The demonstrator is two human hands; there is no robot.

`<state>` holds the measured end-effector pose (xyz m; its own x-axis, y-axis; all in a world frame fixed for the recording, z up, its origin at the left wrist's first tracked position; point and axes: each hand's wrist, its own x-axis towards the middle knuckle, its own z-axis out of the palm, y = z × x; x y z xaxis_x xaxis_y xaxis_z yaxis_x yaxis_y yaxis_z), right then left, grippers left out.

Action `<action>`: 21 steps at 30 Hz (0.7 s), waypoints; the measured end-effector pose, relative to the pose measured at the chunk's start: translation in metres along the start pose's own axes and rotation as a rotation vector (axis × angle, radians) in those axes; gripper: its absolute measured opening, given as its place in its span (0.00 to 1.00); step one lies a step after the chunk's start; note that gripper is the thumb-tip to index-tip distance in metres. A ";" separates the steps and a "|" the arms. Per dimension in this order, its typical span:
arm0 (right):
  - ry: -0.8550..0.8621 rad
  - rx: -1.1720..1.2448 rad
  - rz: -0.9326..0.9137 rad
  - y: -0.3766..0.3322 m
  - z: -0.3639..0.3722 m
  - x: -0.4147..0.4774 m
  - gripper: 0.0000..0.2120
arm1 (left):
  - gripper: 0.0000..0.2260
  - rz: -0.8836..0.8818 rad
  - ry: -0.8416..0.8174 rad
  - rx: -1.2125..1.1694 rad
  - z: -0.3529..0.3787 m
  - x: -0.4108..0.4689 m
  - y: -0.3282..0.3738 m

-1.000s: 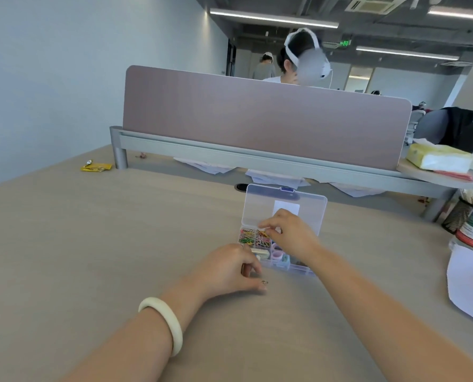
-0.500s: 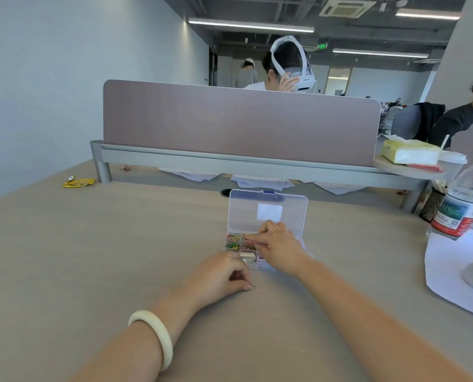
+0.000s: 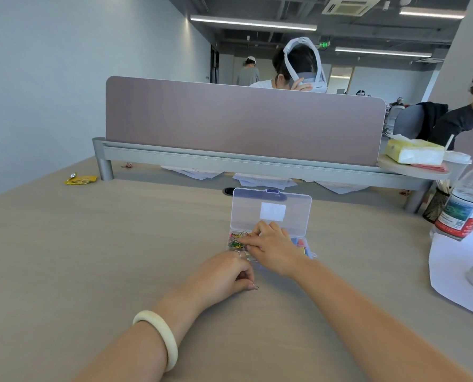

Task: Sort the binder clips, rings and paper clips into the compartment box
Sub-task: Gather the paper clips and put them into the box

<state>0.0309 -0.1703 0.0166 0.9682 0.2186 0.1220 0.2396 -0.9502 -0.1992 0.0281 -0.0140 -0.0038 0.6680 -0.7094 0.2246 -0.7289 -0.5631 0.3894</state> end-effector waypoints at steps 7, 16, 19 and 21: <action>0.027 0.120 0.005 0.000 -0.002 -0.001 0.17 | 0.07 -0.007 0.012 0.017 0.000 -0.001 0.000; 0.078 0.047 -0.011 0.000 -0.007 -0.004 0.17 | 0.07 0.025 0.021 0.150 0.000 -0.001 0.006; 0.226 0.185 0.018 0.013 -0.009 -0.016 0.14 | 0.07 0.005 0.012 0.163 -0.002 -0.001 0.007; 0.293 0.225 0.011 0.024 -0.010 -0.030 0.13 | 0.06 -0.041 -0.006 0.132 -0.004 -0.001 0.006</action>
<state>0.0069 -0.2023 0.0173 0.9166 0.1047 0.3858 0.2709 -0.8723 -0.4069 0.0237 -0.0151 0.0019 0.6973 -0.6867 0.2052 -0.7144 -0.6425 0.2773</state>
